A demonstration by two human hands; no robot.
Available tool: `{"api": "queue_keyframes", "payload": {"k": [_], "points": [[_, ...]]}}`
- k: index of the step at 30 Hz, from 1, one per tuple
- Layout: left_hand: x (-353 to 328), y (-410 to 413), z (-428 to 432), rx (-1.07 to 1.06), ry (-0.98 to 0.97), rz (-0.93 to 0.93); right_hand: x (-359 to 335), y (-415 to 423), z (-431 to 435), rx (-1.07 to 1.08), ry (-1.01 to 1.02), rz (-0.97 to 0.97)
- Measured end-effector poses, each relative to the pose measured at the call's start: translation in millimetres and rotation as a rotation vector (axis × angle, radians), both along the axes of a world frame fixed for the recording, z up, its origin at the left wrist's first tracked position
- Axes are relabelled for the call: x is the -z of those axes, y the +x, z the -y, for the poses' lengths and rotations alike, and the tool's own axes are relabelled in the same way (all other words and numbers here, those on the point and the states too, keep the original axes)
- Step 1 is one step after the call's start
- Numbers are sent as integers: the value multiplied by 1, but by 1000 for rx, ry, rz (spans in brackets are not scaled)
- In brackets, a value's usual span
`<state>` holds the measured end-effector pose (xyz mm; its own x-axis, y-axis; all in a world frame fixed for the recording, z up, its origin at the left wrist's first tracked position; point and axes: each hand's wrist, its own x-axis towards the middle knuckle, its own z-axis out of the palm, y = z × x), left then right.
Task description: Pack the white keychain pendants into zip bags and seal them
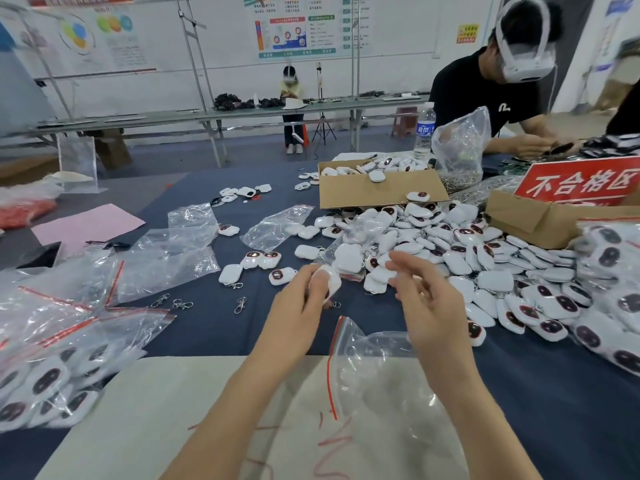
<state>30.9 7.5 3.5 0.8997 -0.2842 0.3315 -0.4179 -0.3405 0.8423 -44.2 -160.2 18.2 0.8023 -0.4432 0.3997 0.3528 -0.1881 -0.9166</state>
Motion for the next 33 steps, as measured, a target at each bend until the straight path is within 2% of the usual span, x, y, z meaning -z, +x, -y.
{"api": "queue_keyframes", "payload": {"k": [2, 5, 7, 10, 14, 17, 21, 26, 33], "points": [[-4, -23, -10, 40, -57, 28, -3, -3, -12, -93, -68, 8], [-7, -46, -14, 84, -172, -34, -4, -7, -33, -300, -105, -24], [-6, -53, -14, 90, -285, -42, -4, -10, -39, -316, -97, 7], [-7, -57, -14, 95, -430, -62, -1, -7, -39, -314, 6, -10], [-5, -60, -9, 72, -529, -161, 1, -4, -40, -392, 188, -69], [-1, -60, -6, -6, -561, -178, 4, -5, -43, -421, 249, -111], [4, -59, -2, -94, -563, -173, 8, -3, -44, -408, 213, -167], [5, -58, -5, -71, -482, -149, 10, -2, -42, -391, 261, -184], [5, -58, -2, -116, -491, -159, 12, -2, -43, -380, 294, -236]]}}
